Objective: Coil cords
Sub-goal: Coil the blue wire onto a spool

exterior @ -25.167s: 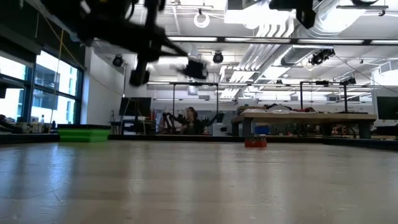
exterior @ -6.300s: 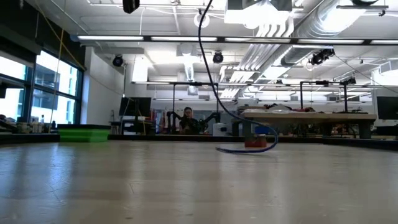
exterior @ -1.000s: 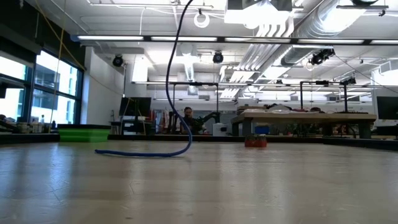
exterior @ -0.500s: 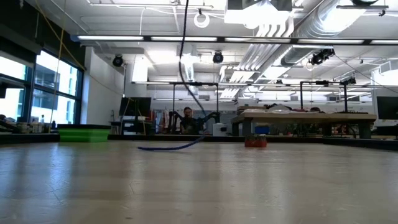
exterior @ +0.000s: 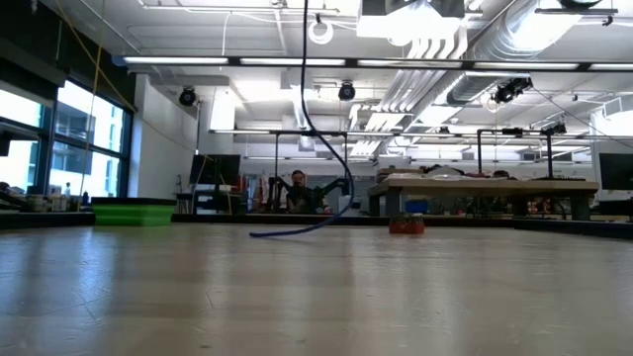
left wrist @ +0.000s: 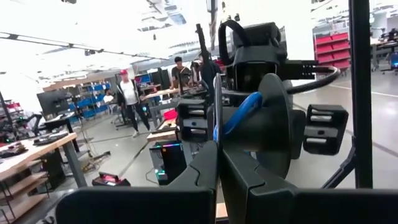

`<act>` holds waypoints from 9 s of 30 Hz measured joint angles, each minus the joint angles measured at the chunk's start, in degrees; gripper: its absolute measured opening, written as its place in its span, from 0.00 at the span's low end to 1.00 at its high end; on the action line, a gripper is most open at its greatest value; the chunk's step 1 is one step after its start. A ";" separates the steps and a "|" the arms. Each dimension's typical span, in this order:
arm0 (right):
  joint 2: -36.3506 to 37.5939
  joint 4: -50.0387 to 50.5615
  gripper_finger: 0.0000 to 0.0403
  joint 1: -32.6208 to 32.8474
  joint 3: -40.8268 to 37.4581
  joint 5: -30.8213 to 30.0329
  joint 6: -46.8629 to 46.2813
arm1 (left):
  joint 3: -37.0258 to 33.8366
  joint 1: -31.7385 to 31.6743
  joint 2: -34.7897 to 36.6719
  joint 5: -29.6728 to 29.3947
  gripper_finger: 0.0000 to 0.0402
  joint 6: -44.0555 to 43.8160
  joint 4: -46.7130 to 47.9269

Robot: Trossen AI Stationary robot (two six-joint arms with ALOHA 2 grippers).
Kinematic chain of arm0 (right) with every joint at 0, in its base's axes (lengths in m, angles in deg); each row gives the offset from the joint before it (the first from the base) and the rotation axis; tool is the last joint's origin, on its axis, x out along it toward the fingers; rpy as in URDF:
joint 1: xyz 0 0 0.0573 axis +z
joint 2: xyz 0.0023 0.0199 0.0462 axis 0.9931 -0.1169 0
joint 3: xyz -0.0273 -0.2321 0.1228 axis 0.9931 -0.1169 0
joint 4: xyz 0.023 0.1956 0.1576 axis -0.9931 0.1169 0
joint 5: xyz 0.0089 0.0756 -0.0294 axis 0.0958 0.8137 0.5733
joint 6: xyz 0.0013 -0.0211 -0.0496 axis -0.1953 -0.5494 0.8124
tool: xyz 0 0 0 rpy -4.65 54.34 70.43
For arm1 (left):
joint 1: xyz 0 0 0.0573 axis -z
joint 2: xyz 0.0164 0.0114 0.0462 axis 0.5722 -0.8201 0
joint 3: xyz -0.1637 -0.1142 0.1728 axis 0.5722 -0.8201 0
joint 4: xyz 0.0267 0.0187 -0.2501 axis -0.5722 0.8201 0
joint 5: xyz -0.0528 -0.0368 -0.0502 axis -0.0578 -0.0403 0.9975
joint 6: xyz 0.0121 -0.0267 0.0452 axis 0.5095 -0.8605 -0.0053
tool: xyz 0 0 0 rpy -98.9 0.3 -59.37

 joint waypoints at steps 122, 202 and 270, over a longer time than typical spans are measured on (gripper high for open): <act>0.81 13.61 0.16 2.21 0.11 -6.21 12.32 | 0.02 2.29 -9.18 -9.45 0.00 14.56 5.46; -1.02 -17.66 0.00 -3.23 -0.02 5.31 -7.25 | -26.51 8.06 -4.57 -14.37 0.56 -21.03 -22.15; 2.10 -8.60 0.00 -3.45 0.02 1.70 -6.12 | -26.53 7.93 5.62 -10.43 0.00 -22.57 -3.73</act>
